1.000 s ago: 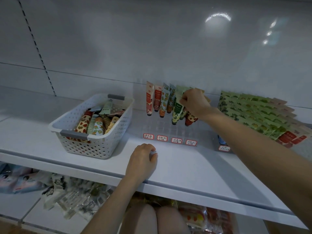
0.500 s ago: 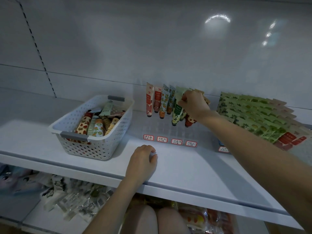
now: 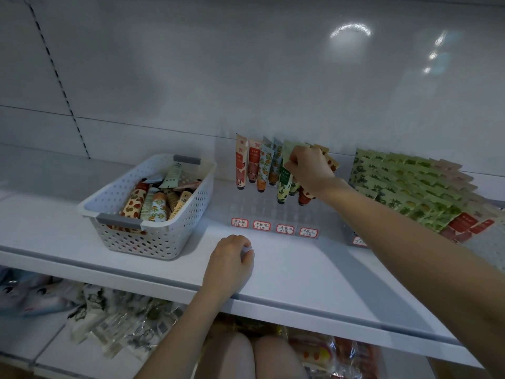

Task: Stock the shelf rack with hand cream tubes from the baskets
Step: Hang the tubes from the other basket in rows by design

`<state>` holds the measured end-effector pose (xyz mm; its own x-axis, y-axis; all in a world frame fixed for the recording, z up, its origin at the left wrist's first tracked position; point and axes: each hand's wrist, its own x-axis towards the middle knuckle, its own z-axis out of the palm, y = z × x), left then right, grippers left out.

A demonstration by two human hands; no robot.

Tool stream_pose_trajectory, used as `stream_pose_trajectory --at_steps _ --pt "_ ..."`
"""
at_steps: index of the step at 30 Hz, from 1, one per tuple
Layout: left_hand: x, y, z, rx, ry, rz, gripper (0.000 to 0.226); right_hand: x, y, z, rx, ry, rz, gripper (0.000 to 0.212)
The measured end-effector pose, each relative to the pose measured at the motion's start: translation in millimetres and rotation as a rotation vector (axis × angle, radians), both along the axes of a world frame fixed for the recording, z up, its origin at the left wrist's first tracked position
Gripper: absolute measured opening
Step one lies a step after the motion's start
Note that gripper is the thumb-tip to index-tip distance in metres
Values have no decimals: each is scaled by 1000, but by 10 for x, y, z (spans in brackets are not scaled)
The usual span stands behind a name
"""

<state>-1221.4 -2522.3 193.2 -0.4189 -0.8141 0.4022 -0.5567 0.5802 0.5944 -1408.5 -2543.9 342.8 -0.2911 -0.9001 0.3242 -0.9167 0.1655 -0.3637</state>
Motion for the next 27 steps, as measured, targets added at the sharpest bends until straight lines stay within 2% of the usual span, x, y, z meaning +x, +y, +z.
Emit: stream_pose_trajectory --at_steps 19,23,27 --pt "5 46 69 18 -41 19 14 -10 171 132 -57 61 -36 30" --pt "29 164 277 -119 -162 -22 20 -17 229 273 -156 174 -34 30" --pt "235 167 715 -319 -57 25 18 135 220 444 -271 11 130 23"
